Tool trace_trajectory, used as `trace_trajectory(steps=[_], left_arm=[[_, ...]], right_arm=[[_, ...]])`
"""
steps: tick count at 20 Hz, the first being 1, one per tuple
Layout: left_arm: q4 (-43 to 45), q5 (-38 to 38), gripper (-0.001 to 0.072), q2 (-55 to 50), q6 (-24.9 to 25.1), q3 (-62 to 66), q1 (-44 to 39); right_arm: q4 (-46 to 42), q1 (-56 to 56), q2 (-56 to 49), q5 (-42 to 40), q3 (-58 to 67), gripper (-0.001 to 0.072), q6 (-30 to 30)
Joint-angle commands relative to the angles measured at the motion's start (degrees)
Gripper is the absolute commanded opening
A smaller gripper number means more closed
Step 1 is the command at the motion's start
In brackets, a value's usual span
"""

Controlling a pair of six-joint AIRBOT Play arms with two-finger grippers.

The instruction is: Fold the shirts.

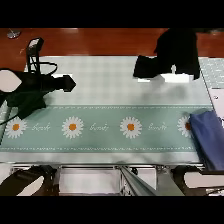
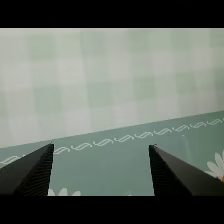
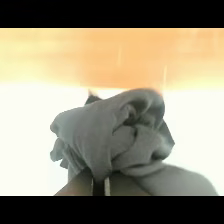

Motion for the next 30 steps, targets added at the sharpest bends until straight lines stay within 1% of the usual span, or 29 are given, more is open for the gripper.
trace_trajectory(steps=[1, 4, 5, 8, 12, 15, 16, 18, 19, 21, 22, 23, 25, 27, 28, 29, 30], left_arm=[[0.09, -2.12, 0.0702, 7.52, 1.11, -3.69, -0.81], [-0.57, -1.55, 0.0702, 12.72, -1.95, -8.87, -0.83], [-1.6, -1.57, 0.0702, 13.55, -1.9, -9.92, -0.83], [-4.11, -1.53, 0.0702, 13.53, -1.88, -10.71, -1.27], [-4.42, -0.15, 0.0702, 13.53, -1.88, -10.71, -3.04], [-4.44, 0.24, 0.0702, 13.49, -1.9, -10.71, -3.43], [-4.42, 0.35, 0.0702, 13.46, -1.88, -10.71, -3.41], [-4.42, 0.37, 0.0701, 13.25, -1.88, -10.71, -3.41], [-4.42, 0.35, 0.0702, 13.16, -1.9, -10.71, -3.41], [-4.44, 0.35, 0.0701, 13.14, -1.88, -10.71, -3.41], [-4.42, 0.35, 0.0701, 13.11, -1.88, -10.71, -3.41], [-4.42, 0.35, 0.0702, 12.98, -1.88, -10.71, -3.41], [-4.44, 0.15, 0.0702, 12.28, -1.9, -10.71, -3.41], [-4.44, -0.26, 0.0702, 11.39, -1.9, -10.71, -3.41], [-4.42, -0.28, 0.0702, 10.97, -1.88, -10.71, -3.41], [-4.42, -0.31, 0.0702, 10.71, -1.9, -10.71, -3.41], [-4.44, -0.31, 0.0702, 10.71, -1.9, -10.71, -3.41]], right_arm=[[-0.31, 0.52, 12.96, 0.57, 0.02, 0.0021, -1.42], [-0.35, 1.27, 22.45, 0.44, 0.02, 0.0021, -2.4], [0.04, 1.27, 24.92, 1.03, 0.02, 0.0021, -2.8], [3.85, 1.27, 30.53, 6.78, -0.66, 0.0021, -4.55], [13.44, 1.29, 34.49, 13.49, -8.2, 0.0021, -4.55], [21.62, 1.29, 34.91, 14.12, -17.57, 0.0021, -4.81], [23.17, 2.34, 34.91, 13.44, -21.38, 0.0021, -4.96], [21.57, 9.22, 34.91, 9.81, -30.4, 0.0021, -4.74], [19.91, 14.21, 34.88, 6.16, -35.85, 0.0021, -4.0], [18.6, 23.71, 34.27, -3.72, -46.03, 0.0021, 0.92], [18.8, 28.98, 32.87, -9.11, -49.96, 0.0021, 1.46], [18.8, 33.79, 30.29, -13.86, -52.35, 0.0021, 1.84], [19.78, 41.22, 22.6, -19.69, -53.0, 0.0021, 2.38], [23.69, 45.42, 14.53, -23.43, -53.0, 0.0022, 2.36], [26.67, 46.29, 11.21, -23.82, -53.0, 0.0023, 2.27], [31.3, 46.6, 8.31, -22.8, -53.0, 0.0147, 1.42], [36.13, 46.49, 6.54, -20.22, -52.81, 0.0488, -1.92]])
